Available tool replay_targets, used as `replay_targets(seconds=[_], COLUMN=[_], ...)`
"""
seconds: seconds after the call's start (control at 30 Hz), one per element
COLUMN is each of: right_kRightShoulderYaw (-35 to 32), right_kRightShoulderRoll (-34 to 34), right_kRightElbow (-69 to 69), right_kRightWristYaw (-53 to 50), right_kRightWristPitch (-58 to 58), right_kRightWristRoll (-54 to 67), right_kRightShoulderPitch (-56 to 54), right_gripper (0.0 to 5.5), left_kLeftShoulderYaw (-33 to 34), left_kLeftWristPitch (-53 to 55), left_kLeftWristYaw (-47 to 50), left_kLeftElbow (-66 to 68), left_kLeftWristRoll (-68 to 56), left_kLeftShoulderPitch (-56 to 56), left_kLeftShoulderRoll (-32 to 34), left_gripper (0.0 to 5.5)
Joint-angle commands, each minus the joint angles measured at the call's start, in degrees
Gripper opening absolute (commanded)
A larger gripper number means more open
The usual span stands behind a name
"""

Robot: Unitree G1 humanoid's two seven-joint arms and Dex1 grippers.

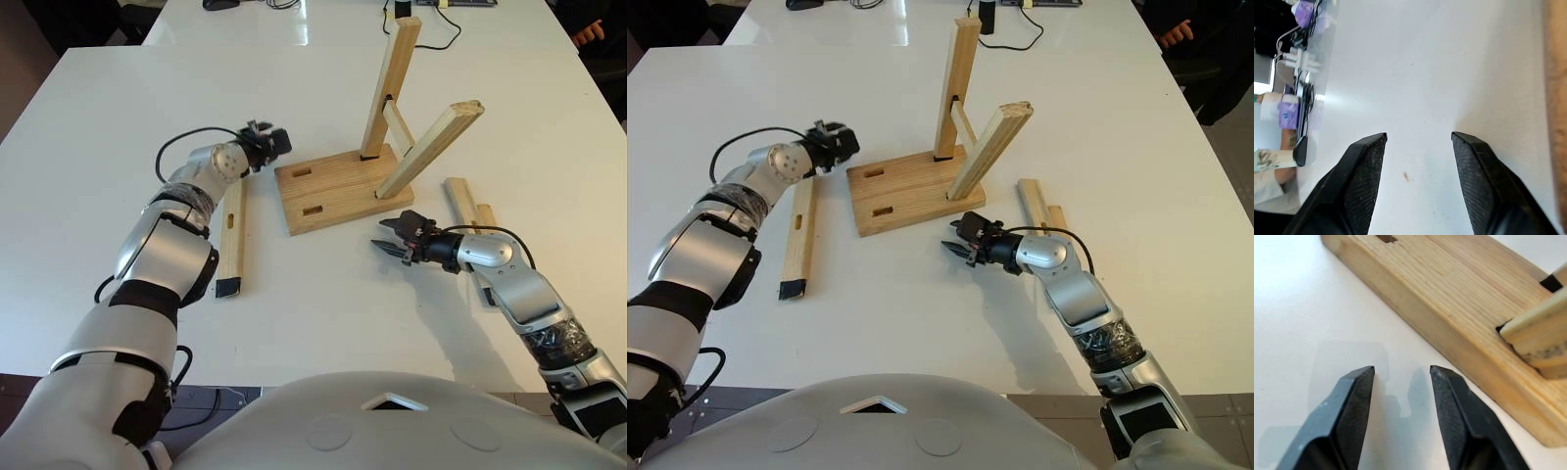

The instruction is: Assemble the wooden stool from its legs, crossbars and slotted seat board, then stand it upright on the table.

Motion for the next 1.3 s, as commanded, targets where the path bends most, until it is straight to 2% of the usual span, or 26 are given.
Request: replay_targets(seconds=[0.03, 0.23, 0.3, 0.37, 0.53, 0.73, 0.83, 0.97, 1.07, 1.17, 1.3], right_kRightShoulderYaw=[-1.38, -3.25, -4.01, -4.81, -6.22, -10.47, -17.42, -33.83, -43.49, -47.62, -48.42], right_kRightShoulderRoll=[-1.34, -2.46, -3.55, -4.80, -7.83, -9.33, -10.08, -10.20, -9.86, -9.50, -6.28], right_kRightElbow=[3.38, 1.57, 0.17, -1.23, -4.75, -8.43, -13.76, -22.49, -20.05, -14.96, -14.71], right_kRightWristYaw=[-1.88, -2.77, -2.56, -1.97, -0.03, 0.66, 2.14, 3.28, 3.49, 2.67, 2.26], right_kRightWristPitch=[1.24, 1.36, 1.39, 1.46, 1.35, 2.86, 6.02, 15.02, 17.02, 17.24, 17.95], right_kRightWristRoll=[-2.62, -2.63, -2.56, -2.27, -1.23, 1.42, 7.36, 20.64, 25.27, 24.17, 26.71], right_kRightShoulderPitch=[0.72, 3.02, 4.35, 5.48, 8.12, 10.00, 13.12, 17.86, 21.09, 26.19, 30.27], right_gripper=[2.11, 2.11, 2.11, 2.11, 2.11, 2.11, 2.11, 2.11, 2.11, 2.11, 2.11], left_kLeftShoulderYaw=[-1.49, 1.88, 2.85, 3.20, 3.91, 8.07, 11.09, 17.83, 24.83, 30.12, 34.99], left_kLeftWristPitch=[-8.30, -17.57, -15.55, -9.41, 5.65, 14.76, 17.56, 23.33, 26.24, 25.47, 21.71], left_kLeftWristYaw=[-15.77, -32.65, -40.33, -43.45, -42.73, -40.04, -38.76, -36.58, -32.46, -28.29, -23.01], left_kLeftElbow=[-0.41, -8.57, -19.40, -33.22, -59.23, -68.78, -70.70, -78.59, -82.77, -80.03, -73.46], left_kLeftWristRoll=[0.83, -9.26, -17.94, -25.48, -33.83, -33.85, -34.70, -39.07, -41.01, -39.05, -34.31], left_kLeftShoulderPitch=[7.18, 16.04, 23.06, 30.31, 41.81, 45.73, 46.02, 49.19, 53.07, 55.30, 56.44], left_kLeftShoulderRoll=[1.11, 5.37, 7.31, 9.13, 13.92, 16.37, 17.09, 19.22, 20.27, 20.87, 22.00], left_gripper=[2.47, 2.47, 2.47, 2.47, 2.47, 2.47, 2.47, 2.47, 2.47, 2.47, 2.47])
